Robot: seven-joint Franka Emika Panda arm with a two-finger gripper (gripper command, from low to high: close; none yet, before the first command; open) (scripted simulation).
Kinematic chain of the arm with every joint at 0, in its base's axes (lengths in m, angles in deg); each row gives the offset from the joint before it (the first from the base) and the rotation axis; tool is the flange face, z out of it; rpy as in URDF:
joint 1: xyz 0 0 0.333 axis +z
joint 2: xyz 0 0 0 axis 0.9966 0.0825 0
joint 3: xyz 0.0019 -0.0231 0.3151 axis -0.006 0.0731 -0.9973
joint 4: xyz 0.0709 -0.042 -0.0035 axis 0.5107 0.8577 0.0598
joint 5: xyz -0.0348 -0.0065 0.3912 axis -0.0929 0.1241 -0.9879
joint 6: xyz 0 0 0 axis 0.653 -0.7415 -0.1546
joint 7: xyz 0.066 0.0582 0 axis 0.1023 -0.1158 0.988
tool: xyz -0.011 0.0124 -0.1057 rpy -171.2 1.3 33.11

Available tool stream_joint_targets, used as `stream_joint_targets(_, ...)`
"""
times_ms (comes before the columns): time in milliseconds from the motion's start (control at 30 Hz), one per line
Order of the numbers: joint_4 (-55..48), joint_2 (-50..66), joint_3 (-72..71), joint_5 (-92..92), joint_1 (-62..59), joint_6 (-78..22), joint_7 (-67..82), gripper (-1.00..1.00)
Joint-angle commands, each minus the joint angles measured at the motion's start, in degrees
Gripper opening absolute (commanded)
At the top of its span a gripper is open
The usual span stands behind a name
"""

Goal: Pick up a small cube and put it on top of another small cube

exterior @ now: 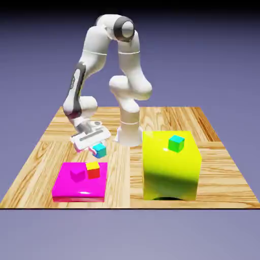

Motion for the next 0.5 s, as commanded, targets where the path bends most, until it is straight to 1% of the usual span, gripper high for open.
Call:
stream_joint_targets(0, -1.51, -0.54, -1.78, 0.35, -1.1, -0.02, -2.6, -1.0)
stream_joint_targets(167, -8.07, -2.88, -9.6, 1.05, -4.65, 0.0, -13.41, -1.0)
stream_joint_targets(200, -8.07, -2.88, -9.6, 1.05, -4.65, 0.0, -13.41, -1.0)
stream_joint_targets(367, -10.59, 6.15, -13.17, -8.84, -1.33, 4.75, -6.52, -1.0)
stream_joint_targets(400, -10.59, 6.15, -13.17, -8.84, -1.33, 4.75, -6.52, 1.0)
stream_joint_targets(467, -10.01, 4.08, -12.35, -6.57, -2.09, 3.66, -8.1, 1.0)
